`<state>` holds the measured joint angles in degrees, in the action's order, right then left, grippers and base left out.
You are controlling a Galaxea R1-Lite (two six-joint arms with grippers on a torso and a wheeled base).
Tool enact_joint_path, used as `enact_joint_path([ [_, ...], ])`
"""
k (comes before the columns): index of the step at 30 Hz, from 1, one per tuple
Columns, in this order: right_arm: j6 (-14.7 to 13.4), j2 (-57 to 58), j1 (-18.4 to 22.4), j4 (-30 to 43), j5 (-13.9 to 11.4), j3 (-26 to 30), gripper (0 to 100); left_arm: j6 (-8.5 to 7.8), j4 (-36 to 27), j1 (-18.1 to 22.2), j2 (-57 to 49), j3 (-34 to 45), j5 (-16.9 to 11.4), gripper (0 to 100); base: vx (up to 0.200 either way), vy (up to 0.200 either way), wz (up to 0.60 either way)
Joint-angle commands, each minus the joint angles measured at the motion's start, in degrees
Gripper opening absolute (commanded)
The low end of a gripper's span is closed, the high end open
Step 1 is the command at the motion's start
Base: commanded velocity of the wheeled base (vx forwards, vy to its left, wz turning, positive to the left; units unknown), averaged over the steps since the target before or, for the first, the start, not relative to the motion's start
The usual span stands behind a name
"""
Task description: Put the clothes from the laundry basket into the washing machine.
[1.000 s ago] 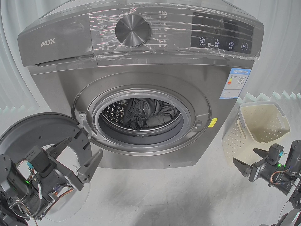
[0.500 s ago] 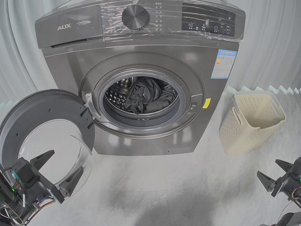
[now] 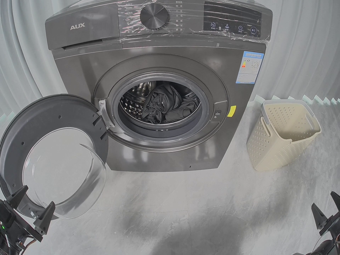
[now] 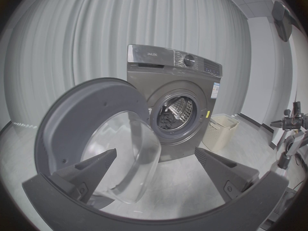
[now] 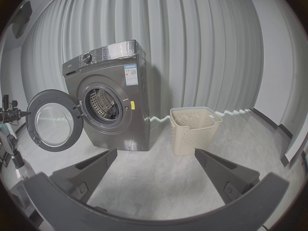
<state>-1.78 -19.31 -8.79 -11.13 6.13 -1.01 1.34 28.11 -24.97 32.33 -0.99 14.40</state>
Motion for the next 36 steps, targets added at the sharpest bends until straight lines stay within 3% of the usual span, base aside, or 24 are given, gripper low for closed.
enact_joint_path([
  [1, 0.64, 13.16, 3.69, 6.38, -0.86, -0.22, 100, 0.07, -5.0, 6.16, -10.09, 0.99, -0.16, 100, 0.0, 0.0, 0.0],
  [4, 0.73, 15.0, 5.54, 8.05, -1.65, 0.84, 100, -0.2, -7.46, 8.62, -12.64, 0.99, -0.95, 100, 0.0, 0.0, 0.0],
  [8, 1.96, 19.22, 9.05, 10.78, -5.52, 1.01, 100, -0.2, -11.5, 11.96, -16.42, 0.99, -1.57, 100, 0.0, 0.0, 0.0],
  [12, 1.87, 19.31, 8.88, 11.75, -5.6, 0.84, 100, -0.46, -15.46, 17.41, -20.82, 0.99, -2.8, 100, 0.0, 0.0, 0.0],
  [14, 1.96, 19.31, 8.88, 11.75, -6.04, 0.84, 100, -0.73, -18.36, 19.87, -23.98, 0.99, -4.9, 100, 0.0, 0.0, 0.0],
  [17, 1.96, 19.31, 8.88, 11.75, -6.04, 0.84, 100, -1.52, -24.07, 23.38, -29.17, 0.9, -10.35, 100, 0.0, 0.0, 0.0],
  [20, 2.04, 19.31, 8.88, 11.83, -5.96, 0.84, 100, -1.52, -24.95, 25.14, -32.33, 0.81, -14.84, 100, 0.0, 0.0, 0.0],
  [25, 2.48, 19.31, 8.88, 11.83, -5.96, 0.84, 100, -1.43, -24.68, 25.32, -32.33, 0.81, -10.71, 100, 0.0, 0.0, 0.0],
  [32, 2.04, 19.31, 8.79, 11.75, -6.04, 0.84, 100, -2.75, -26.35, 25.05, -32.33, 0.28, -8.95, 100, -0.057, 0.0, 0.0],
  [33, 1.69, 19.31, 8.7, 11.75, -5.78, 0.84, 100, -2.48, -26.44, 25.14, -32.33, 0.28, -7.89, 100, -0.2, 0.0, 0.0],
  [36, 1.87, 19.31, 8.79, 11.83, -5.78, 0.84, 100, 0.07, -26.0, 25.14, -32.33, 0.72, -8.86, 100, -0.2, 0.0, 0.0],
])
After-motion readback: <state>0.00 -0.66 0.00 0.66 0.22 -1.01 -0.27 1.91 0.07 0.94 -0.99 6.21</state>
